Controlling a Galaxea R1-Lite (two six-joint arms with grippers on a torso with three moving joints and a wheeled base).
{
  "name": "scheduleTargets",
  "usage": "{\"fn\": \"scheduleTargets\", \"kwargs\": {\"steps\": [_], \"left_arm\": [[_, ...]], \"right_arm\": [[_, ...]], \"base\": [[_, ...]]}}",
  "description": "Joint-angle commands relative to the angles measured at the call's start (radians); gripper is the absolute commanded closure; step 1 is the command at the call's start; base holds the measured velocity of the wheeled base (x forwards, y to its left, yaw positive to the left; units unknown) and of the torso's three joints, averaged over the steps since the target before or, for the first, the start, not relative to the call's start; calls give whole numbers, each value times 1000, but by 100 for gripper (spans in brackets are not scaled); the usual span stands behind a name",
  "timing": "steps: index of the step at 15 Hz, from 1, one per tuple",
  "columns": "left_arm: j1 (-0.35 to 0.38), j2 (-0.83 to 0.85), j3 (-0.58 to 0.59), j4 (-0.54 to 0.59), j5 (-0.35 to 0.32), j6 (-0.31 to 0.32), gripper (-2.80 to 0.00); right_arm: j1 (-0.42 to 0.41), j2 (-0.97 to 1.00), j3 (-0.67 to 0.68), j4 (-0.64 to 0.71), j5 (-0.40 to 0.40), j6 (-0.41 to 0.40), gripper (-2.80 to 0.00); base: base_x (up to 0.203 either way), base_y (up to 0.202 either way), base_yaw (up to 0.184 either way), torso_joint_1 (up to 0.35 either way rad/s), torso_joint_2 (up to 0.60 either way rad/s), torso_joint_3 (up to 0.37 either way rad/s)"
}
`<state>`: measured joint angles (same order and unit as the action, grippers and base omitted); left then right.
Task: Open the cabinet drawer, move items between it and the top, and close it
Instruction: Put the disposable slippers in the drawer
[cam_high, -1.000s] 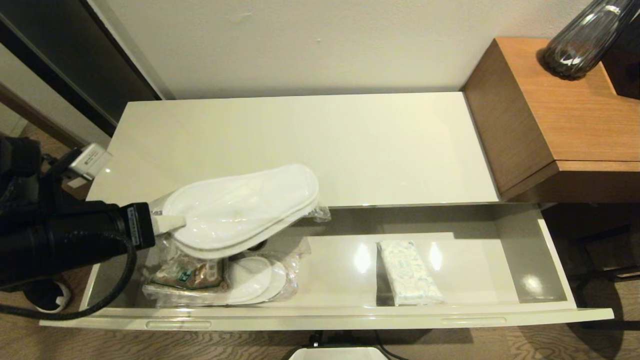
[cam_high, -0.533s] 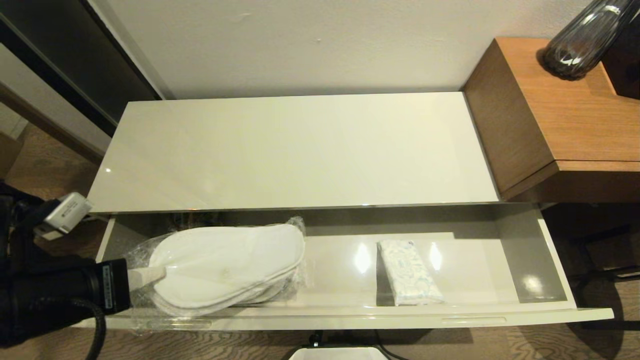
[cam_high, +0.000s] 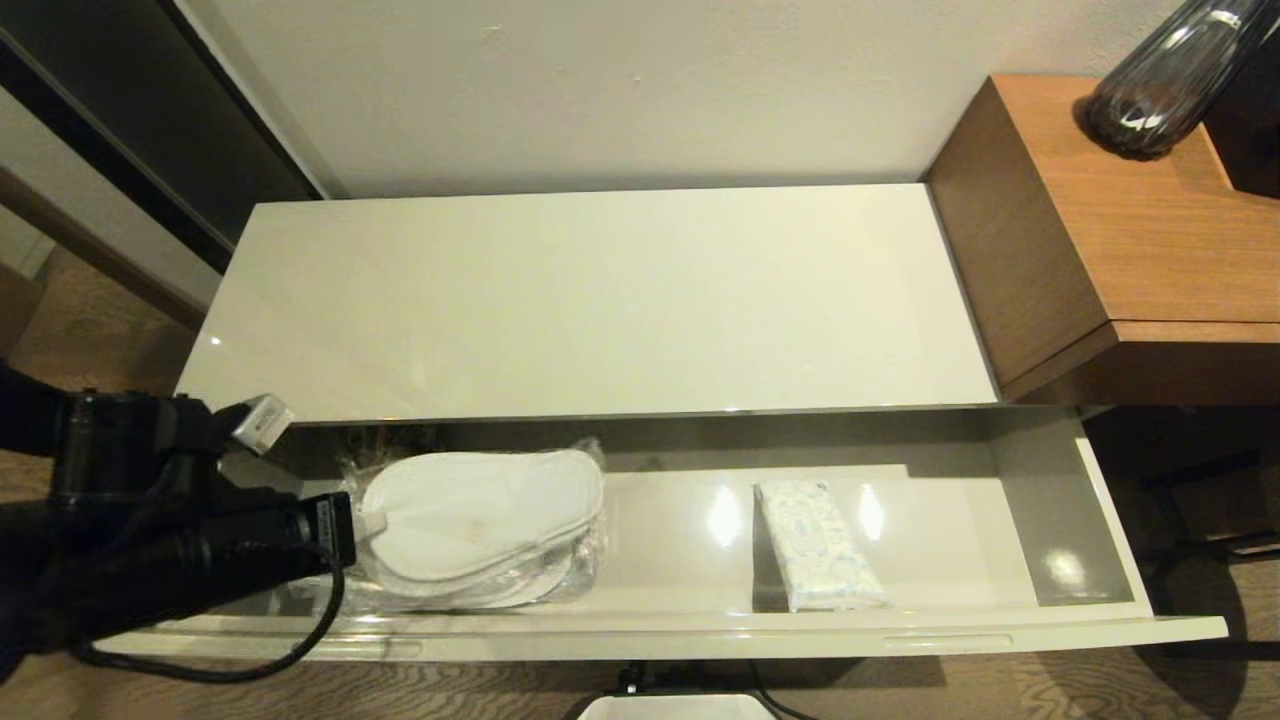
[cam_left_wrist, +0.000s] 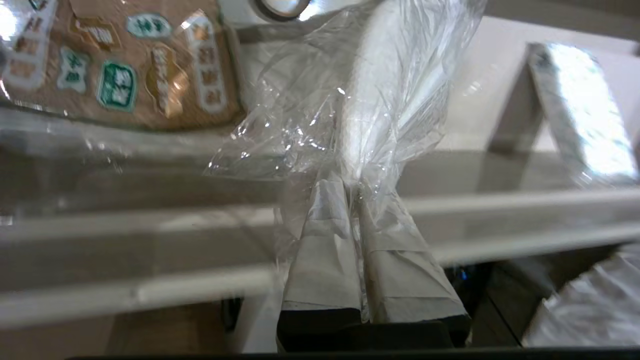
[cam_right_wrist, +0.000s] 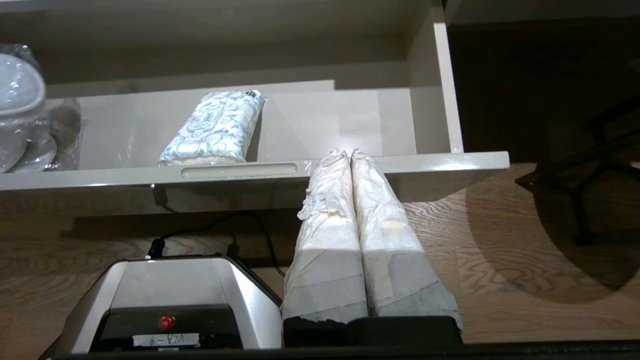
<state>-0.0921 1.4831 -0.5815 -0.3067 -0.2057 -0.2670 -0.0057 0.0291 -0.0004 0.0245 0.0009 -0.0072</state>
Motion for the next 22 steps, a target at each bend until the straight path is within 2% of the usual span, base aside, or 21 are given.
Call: {"fn": "scheduleTargets", "kwargs": {"steps": [1,4,8,14,17,22], "left_arm": [[23,146,-8,-48,0,1,0],[58,240,-54,-66,-1,1,0],[80,301,-52,-138,-13,3,0],[-23,408,-102,-150,-20,-19,0],[-41,474,-121,-218,-17,-17,0],[-56,565,-143,-270,-17,-15,0]], "right_arm": [[0,2,3,0,1,0,0],[0,1,3,0,1,0,0],[0,0,3,0,1,0,0],[0,2,3,0,0,0,0],[0,2,3,0,1,0,0],[0,0,3,0,1,0,0]], "base": [[0,0,0,0,0,0],[0,0,0,0,0,0],[0,0,0,0,0,0],[0,0,0,0,0,0],[0,0,0,0,0,0],[0,0,0,0,0,0]]}}
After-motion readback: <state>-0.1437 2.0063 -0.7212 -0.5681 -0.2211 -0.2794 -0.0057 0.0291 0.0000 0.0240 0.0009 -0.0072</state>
